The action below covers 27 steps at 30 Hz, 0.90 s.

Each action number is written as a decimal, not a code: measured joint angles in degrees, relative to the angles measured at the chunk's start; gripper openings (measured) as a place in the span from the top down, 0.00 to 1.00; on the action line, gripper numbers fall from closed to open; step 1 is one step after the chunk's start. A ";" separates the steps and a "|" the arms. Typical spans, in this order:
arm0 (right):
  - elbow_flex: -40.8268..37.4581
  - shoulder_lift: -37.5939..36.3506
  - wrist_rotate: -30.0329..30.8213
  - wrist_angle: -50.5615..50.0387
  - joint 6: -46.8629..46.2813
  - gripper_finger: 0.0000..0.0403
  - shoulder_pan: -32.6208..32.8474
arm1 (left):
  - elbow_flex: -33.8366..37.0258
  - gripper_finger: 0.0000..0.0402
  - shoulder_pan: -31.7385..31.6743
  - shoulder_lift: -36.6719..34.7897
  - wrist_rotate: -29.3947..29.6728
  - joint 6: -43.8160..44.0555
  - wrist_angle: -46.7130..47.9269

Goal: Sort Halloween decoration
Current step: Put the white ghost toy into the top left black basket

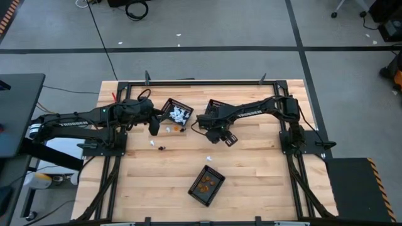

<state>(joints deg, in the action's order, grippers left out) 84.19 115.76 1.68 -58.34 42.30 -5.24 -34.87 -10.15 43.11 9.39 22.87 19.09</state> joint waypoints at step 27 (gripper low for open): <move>-2.60 -3.49 -12.52 -5.66 -23.18 0.64 -2.43 | 0.02 0.60 -0.02 0.00 0.02 0.42 0.04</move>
<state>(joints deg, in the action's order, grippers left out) 81.59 112.27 -10.84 -64.01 19.13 -7.67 -34.85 -10.17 43.11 9.41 23.30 19.13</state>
